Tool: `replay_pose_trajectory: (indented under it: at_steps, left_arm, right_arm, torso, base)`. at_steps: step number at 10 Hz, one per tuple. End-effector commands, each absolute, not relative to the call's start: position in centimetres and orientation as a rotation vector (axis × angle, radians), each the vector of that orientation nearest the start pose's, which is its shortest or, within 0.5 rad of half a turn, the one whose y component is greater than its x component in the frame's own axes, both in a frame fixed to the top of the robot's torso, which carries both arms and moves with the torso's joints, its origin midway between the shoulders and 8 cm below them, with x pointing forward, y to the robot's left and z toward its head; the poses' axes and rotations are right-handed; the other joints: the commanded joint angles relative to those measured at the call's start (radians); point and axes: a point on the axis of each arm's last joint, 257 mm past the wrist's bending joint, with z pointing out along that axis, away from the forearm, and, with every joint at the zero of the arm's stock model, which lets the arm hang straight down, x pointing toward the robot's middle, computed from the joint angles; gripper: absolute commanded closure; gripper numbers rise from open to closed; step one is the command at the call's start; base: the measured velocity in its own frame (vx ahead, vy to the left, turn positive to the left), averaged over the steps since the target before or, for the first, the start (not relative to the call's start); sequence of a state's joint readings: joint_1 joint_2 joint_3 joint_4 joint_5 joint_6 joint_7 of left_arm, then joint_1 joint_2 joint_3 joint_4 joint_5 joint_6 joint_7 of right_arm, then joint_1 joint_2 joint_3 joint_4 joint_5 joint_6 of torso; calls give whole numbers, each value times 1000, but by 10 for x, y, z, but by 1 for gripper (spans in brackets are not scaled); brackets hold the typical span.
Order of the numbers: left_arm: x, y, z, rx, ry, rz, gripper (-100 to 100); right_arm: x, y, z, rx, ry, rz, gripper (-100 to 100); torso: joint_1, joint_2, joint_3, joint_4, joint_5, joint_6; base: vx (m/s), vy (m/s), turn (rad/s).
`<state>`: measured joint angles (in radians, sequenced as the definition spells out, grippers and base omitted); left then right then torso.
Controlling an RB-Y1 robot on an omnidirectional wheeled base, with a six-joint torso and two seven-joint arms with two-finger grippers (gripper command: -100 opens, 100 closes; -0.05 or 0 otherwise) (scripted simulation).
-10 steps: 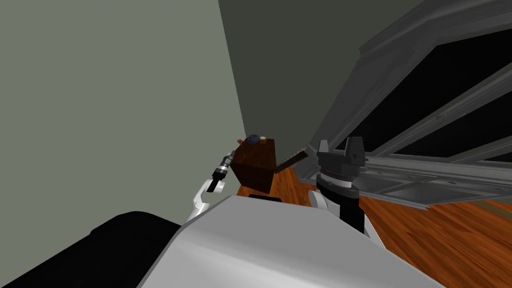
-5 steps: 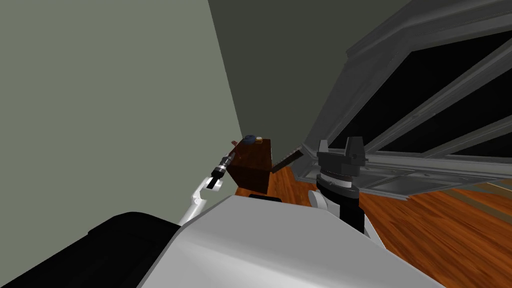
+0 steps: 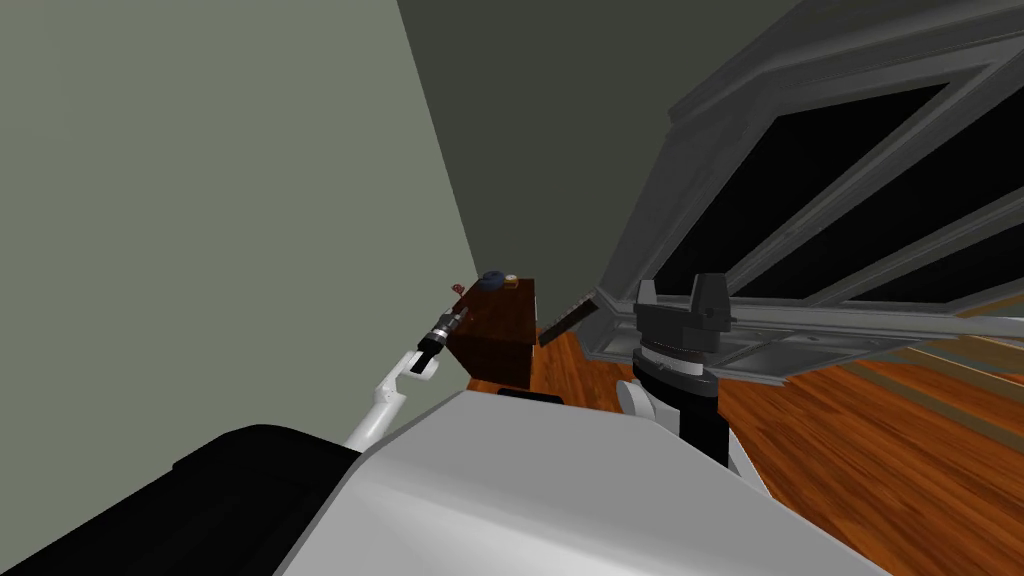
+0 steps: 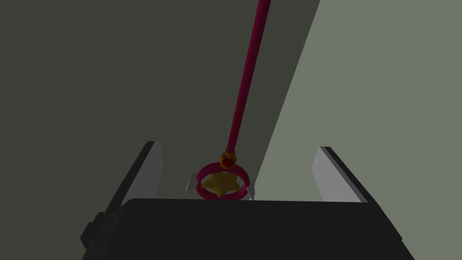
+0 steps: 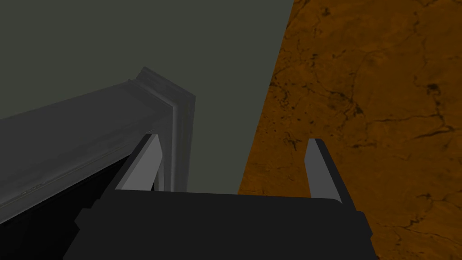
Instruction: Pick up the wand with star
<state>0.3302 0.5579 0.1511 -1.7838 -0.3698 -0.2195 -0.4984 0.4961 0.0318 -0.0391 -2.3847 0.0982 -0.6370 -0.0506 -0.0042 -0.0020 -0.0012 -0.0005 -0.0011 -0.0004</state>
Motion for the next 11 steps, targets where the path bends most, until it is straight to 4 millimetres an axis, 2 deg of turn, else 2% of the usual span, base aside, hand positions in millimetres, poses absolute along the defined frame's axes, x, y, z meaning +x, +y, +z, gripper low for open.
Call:
replay_pose_trajectory:
  at_steps: [1,3,4,5,6,7,8,10,11]
  left_arm:
    - [451,413,-172,-18,1512,-92,-100]
    - [455,425,-176,18,1532,-33,-100]
    - [452,420,-175,6,1525,-54,-100]
    - [452,420,-175,8,1527,-49,0]
    - [466,413,-200,-27,1579,-63,-100]
    - [475,416,-195,-34,1576,-47,-100]
    - [483,405,-216,-53,1617,-63,-100]
    - [497,414,-213,-91,1624,-30,-100]
    - [506,401,-234,-103,1663,-43,-100]
  right_arm:
    - [294,-268,92,427,472,1297,0]
    - [294,-268,92,427,472,1297,0]
    - [294,-268,92,427,472,1297,0]
    - [294,-268,92,427,472,1297,0]
    - [294,-268,92,427,472,1297,0]
    - [294,-268,92,427,472,1297,0]
    - [294,-268,92,427,472,1297,0]
    - [294,-268,92,427,472,1297,0]
    - [294,-268,92,427,472,1297,0]
  torso:
    - [0,0,0,0,0,0]
    - [2,1,0,0,0,0]
    - [3,-1,0,0,1,0]
    - [3,1,0,0,1,0]
    - [4,2,1,0,1,0]
    - [10,8,4,1,2,1]
    - [14,10,6,2,3,0]
    - [16,11,6,3,4,-1]
    - [9,7,4,2,2,-1]
  base:
    - [48,-45,-33]
    - [49,-21,-60]
    - [35,-4,-17]
    - [5,-1,3]
    - [-107,113,-281]
    - [-130,168,-177]
    - [-157,222,-286]
    - [-85,107,-45]
    - [-87,100,-248]
